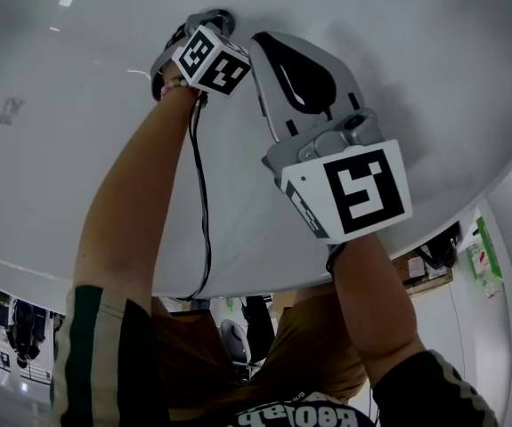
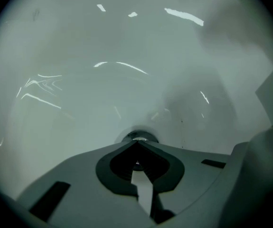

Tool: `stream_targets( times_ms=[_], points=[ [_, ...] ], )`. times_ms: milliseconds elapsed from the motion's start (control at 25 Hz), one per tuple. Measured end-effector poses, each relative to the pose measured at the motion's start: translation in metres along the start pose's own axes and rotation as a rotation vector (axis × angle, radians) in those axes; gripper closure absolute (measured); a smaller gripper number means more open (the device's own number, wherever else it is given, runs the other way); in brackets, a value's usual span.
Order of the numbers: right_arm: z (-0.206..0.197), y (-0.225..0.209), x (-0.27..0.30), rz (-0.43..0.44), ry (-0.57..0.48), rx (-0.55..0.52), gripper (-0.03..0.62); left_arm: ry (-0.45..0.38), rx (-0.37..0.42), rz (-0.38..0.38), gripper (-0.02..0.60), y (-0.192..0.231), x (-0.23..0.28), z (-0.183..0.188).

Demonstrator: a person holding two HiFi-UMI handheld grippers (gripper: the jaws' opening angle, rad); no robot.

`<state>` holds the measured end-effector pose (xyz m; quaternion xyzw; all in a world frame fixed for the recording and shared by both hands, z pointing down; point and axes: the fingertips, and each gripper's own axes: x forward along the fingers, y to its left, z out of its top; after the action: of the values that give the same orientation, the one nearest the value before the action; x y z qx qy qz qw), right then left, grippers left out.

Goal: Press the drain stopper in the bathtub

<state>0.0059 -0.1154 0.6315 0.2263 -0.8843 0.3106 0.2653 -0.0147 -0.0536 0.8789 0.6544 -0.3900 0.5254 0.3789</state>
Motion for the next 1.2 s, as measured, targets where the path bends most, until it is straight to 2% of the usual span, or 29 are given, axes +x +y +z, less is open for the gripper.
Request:
stream_targets(
  times_ms=[120,280,480,800,1000,1120,1200],
  points=[
    [-0.002,0.001,0.002,0.0,0.012,-0.008,0.58,-0.024,0.003,0.012,0.58,0.001,-0.006,0.001],
    [-0.006,-0.003,0.001,-0.006,0.019,-0.007,0.58,-0.013,0.044,0.012,0.58,-0.001,-0.014,-0.005],
    [-0.01,-0.008,-0.003,-0.016,0.021,0.0,0.58,-0.031,-0.001,0.0,0.58,-0.003,-0.026,-0.004],
    [-0.009,-0.006,-0.003,-0.01,0.019,0.002,0.579,-0.045,-0.003,-0.013,0.58,-0.001,-0.035,-0.005],
    [-0.016,-0.012,-0.003,-0.029,0.036,0.023,0.58,-0.098,-0.007,0.004,0.58,0.003,-0.051,0.003],
    [-0.023,-0.01,-0.008,-0.018,0.046,0.074,0.58,-0.116,-0.035,0.0,0.58,0.002,-0.063,0.005],
    [-0.022,-0.006,-0.015,-0.007,0.058,0.069,0.58,-0.128,-0.054,-0.012,0.58,0.0,-0.073,0.01]
  ],
)
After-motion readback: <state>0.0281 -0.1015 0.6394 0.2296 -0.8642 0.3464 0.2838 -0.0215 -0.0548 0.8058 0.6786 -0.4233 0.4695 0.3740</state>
